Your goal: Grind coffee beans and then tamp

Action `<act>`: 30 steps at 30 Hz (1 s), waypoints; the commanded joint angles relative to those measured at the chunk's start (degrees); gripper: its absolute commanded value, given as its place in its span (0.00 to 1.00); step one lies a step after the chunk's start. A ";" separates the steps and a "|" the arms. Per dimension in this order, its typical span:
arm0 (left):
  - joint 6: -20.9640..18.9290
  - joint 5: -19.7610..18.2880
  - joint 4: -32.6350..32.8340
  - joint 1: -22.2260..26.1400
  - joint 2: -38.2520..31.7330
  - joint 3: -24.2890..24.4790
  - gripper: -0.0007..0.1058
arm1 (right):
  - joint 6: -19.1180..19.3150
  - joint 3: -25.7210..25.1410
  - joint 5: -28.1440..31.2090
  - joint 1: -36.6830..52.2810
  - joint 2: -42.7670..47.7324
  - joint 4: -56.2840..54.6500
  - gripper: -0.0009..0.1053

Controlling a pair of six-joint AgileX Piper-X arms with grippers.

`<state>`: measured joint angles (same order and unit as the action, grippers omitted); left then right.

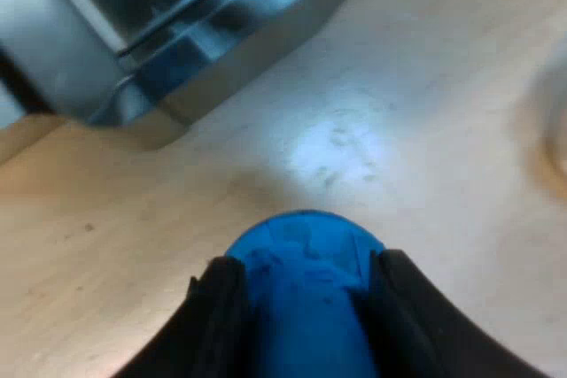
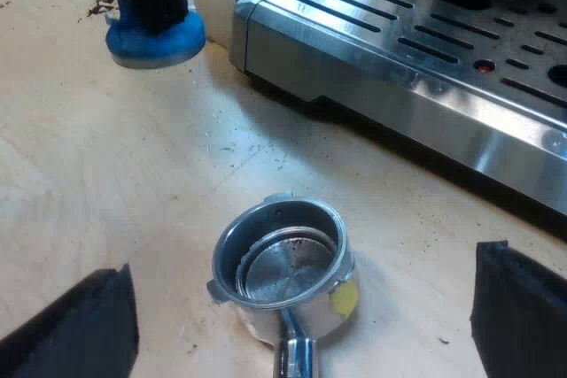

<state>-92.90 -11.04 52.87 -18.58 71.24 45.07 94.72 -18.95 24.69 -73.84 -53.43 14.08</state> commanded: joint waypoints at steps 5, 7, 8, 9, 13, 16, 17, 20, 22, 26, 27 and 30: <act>-0.22 0.67 -4.13 3.08 -0.50 -3.11 0.01 | 0.73 -0.39 -0.57 0.13 0.00 0.72 0.74; -0.22 1.22 -6.51 3.26 -0.50 -5.26 0.01 | 0.73 -0.39 -0.57 0.13 0.00 0.72 0.74; -0.22 1.52 -6.92 3.26 -0.50 -5.62 0.01 | 0.73 -0.39 -0.57 0.13 0.00 0.72 0.74; -0.22 1.64 -8.03 3.26 -0.50 -6.65 0.01 | 0.73 -0.39 -0.57 0.13 0.00 0.72 0.74; -0.22 2.23 -10.73 3.26 -0.50 -8.77 0.01 | 0.73 -0.39 -0.57 0.13 0.00 0.72 0.74; -0.22 2.66 -10.76 3.26 -0.31 -8.91 0.01 | 0.60 -0.39 -0.57 0.13 0.00 0.72 0.74; -0.22 2.65 -10.76 3.26 -0.09 -8.91 0.01 | 0.61 -0.39 -0.57 0.13 0.00 0.72 0.74; -0.22 3.99 -11.03 3.26 1.75 -8.91 0.01 | 0.61 -0.39 -0.57 0.13 0.00 0.72 0.74; -0.22 4.96 -11.02 3.26 3.17 -8.91 0.01 | 0.46 -0.39 -0.57 0.13 0.00 0.72 0.74; -0.22 5.25 -10.91 3.26 5.43 -8.91 0.04 | 0.44 -0.39 -0.57 0.13 0.00 0.72 0.74; -0.22 5.25 -10.91 3.26 5.55 -8.91 0.11 | 0.44 -0.39 -0.57 0.13 0.00 0.72 0.74; -0.22 5.11 -10.91 3.26 5.53 -8.91 0.28 | 0.44 -0.39 -0.57 0.13 0.00 0.72 0.74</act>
<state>-92.90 -6.69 41.91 -15.36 76.39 36.18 94.72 -18.95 24.69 -73.84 -53.43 14.08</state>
